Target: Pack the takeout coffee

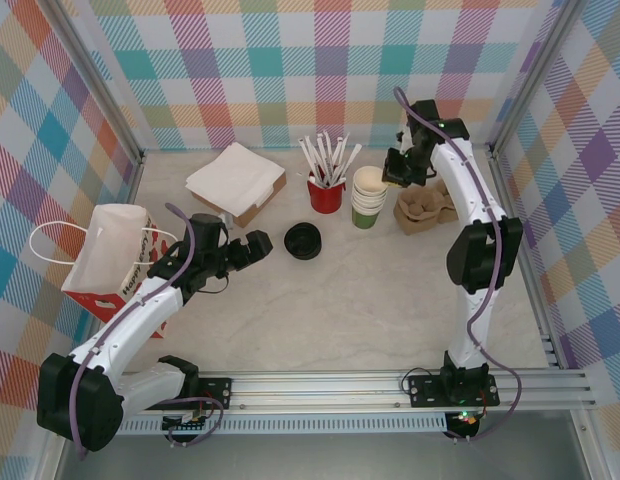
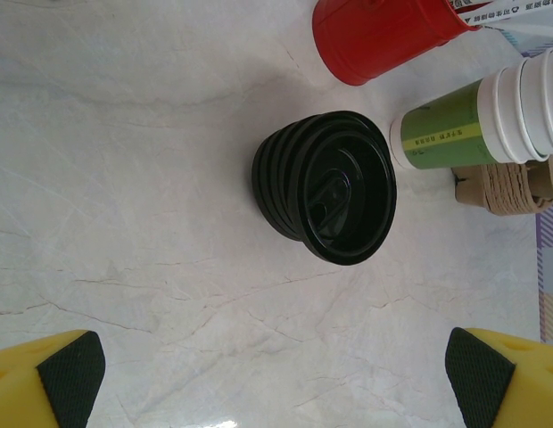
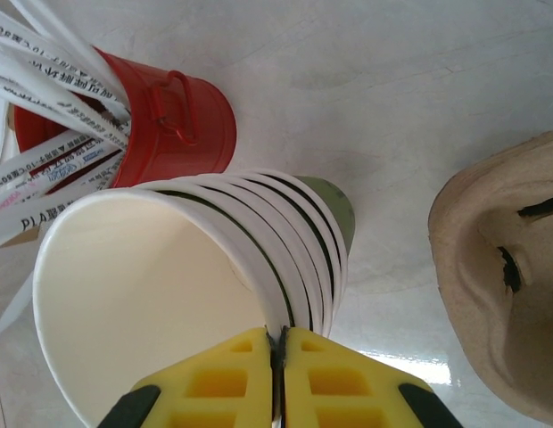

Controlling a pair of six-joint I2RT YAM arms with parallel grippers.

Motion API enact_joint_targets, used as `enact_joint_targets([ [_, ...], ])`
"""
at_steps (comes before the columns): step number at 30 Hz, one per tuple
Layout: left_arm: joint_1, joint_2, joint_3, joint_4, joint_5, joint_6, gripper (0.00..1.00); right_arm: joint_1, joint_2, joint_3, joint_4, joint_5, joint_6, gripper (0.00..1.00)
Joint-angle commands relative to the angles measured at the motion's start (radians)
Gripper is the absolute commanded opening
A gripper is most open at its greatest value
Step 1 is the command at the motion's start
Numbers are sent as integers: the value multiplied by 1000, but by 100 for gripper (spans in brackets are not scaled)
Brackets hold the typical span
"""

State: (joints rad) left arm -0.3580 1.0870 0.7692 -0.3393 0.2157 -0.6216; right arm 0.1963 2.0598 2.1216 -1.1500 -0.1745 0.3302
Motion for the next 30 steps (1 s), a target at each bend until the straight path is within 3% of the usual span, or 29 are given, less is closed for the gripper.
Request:
enact_joint_targets([
  [1, -7, -19, 31, -17, 5, -12, 100, 8, -90, -51, 25, -55, -32, 9],
  [10, -11, -12, 30, 3, 25, -39, 100, 8, -178, -126, 49, -50, -53, 12],
  [19, -31, 1, 47, 3, 34, -46, 100, 9, -154, -229, 76, -59, -77, 15],
  [24, -42, 13, 61, 0, 26, -47, 100, 7, -154, -224, 56, 4, -88, 25],
  [27, -51, 21, 71, -5, 21, -47, 100, 9, -159, -226, 61, 6, -91, 24],
  [30, -57, 30, 77, -6, 14, -46, 100, 7, -159, -223, 67, -14, -94, 17],
])
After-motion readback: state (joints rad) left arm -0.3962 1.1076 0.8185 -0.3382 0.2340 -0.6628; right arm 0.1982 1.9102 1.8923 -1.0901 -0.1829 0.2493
